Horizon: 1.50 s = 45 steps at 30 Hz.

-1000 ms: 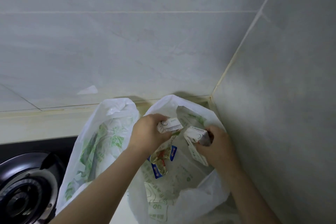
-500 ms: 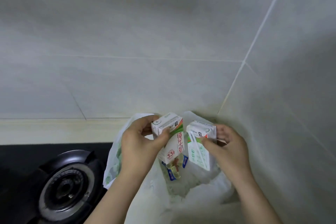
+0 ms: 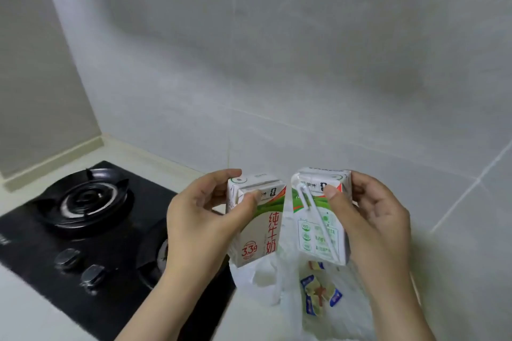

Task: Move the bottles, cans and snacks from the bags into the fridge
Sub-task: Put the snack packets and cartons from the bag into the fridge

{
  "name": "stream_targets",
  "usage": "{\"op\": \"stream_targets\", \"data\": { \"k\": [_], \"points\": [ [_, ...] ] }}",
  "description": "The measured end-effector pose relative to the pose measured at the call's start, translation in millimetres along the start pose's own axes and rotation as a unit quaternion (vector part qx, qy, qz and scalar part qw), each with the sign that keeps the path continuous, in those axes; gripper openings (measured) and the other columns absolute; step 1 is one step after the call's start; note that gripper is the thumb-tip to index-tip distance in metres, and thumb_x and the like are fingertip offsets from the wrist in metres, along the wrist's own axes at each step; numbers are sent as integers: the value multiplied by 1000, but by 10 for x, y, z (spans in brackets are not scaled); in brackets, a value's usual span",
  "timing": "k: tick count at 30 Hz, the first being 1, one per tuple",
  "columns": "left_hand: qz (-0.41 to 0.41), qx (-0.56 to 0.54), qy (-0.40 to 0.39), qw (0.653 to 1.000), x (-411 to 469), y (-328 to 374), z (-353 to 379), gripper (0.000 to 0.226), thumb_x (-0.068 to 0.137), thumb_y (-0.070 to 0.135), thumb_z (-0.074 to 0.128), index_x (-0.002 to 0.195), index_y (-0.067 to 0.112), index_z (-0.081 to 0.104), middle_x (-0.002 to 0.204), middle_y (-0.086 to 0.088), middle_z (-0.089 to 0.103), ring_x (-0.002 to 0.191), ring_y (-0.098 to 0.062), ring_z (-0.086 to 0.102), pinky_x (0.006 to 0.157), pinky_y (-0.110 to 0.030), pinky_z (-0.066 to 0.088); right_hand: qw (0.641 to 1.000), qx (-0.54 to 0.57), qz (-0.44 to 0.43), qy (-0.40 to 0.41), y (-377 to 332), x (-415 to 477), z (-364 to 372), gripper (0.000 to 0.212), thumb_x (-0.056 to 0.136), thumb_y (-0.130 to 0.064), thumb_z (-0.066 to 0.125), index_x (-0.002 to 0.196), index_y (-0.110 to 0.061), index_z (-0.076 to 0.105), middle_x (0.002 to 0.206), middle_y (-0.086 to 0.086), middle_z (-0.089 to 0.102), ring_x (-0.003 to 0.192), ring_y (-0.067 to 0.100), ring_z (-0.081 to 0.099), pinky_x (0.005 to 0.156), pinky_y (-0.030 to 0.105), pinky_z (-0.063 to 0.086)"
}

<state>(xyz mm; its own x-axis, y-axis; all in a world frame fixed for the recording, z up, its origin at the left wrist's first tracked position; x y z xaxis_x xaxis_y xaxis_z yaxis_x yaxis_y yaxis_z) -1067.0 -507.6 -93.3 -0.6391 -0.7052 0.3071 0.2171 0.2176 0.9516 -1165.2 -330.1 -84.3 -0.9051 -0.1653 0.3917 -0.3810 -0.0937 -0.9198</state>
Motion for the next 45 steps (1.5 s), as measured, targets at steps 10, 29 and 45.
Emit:
{"op": "stream_targets", "data": {
  "k": [10,29,45],
  "points": [
    [40,62,193,978,-407,465,-1848,34,62,33,76,94,23,73,83,5,76,79,-13,73,72,-42,61,967,102,-31,-232,-433,-552,1645,26,69,-30,74,94,-22,71,92,-1,75,83,17,72,65,27,58],
    [100,197,500,837,-2059,1355,-4936,37,62,40,72,96,26,70,85,8,76,82,-15,73,67,-32,61,776,299,-43,-554,-1840,-3034,4568,28,73,-36,80,97,-24,71,93,0,74,85,20,72,70,33,59],
    [91,316,818,471,-3917,2155,-5164,41,60,38,84,97,24,73,87,5,75,83,-14,71,69,-28,60,393,437,-31,-809,-3096,-5417,5191,34,68,-37,76,99,-26,70,92,-3,75,83,17,72,73,38,59]
  ]
}}
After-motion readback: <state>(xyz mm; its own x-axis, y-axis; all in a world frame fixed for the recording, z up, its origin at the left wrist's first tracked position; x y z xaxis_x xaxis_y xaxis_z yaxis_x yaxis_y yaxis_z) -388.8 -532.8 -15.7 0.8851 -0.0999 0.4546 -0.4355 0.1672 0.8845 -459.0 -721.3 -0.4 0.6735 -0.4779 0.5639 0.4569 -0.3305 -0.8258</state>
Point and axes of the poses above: each hand's wrist, its own x-axis towards the middle knuckle, its own z-axis out of the palm, y = z × x, the point moved 2 cm from there along x, towards the middle knuckle
